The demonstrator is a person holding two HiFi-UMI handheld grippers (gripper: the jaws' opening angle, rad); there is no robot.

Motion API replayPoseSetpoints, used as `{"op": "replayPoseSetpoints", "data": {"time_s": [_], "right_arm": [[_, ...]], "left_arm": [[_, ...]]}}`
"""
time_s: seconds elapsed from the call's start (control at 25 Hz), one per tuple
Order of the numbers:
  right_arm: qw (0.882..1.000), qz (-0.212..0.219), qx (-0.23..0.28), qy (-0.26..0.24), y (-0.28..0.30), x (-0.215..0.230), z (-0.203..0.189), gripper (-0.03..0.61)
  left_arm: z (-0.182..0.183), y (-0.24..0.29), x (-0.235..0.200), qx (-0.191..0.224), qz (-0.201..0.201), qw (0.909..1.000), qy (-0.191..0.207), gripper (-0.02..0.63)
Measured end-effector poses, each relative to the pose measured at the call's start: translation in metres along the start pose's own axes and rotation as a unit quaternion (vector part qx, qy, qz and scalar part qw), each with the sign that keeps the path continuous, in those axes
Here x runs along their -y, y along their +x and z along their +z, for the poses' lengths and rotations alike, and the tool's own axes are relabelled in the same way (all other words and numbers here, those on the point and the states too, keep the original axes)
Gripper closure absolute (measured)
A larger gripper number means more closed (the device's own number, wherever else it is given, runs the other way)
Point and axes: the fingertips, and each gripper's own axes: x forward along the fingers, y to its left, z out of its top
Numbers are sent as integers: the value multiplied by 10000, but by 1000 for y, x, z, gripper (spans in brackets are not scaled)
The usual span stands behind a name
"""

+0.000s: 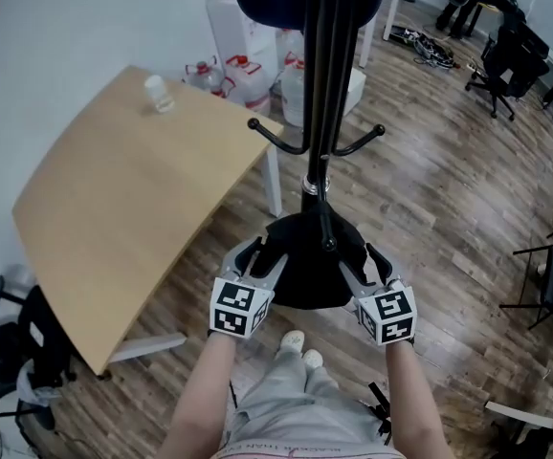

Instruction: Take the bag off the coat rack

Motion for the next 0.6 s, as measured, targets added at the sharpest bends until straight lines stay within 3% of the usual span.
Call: {"op": "replayPoseSetpoints", "data": {"time_s": [0.4,0.6], "right_arm": [[9961,835,-160,216,30,1,-5,319],[9958,829,-51,375,39,2,-7,336]], "left_arm": [[-4,25,-2,-81,-405,9991,-44,395],[-4,32,-1,-15,-480,9988,-17,437]]}}
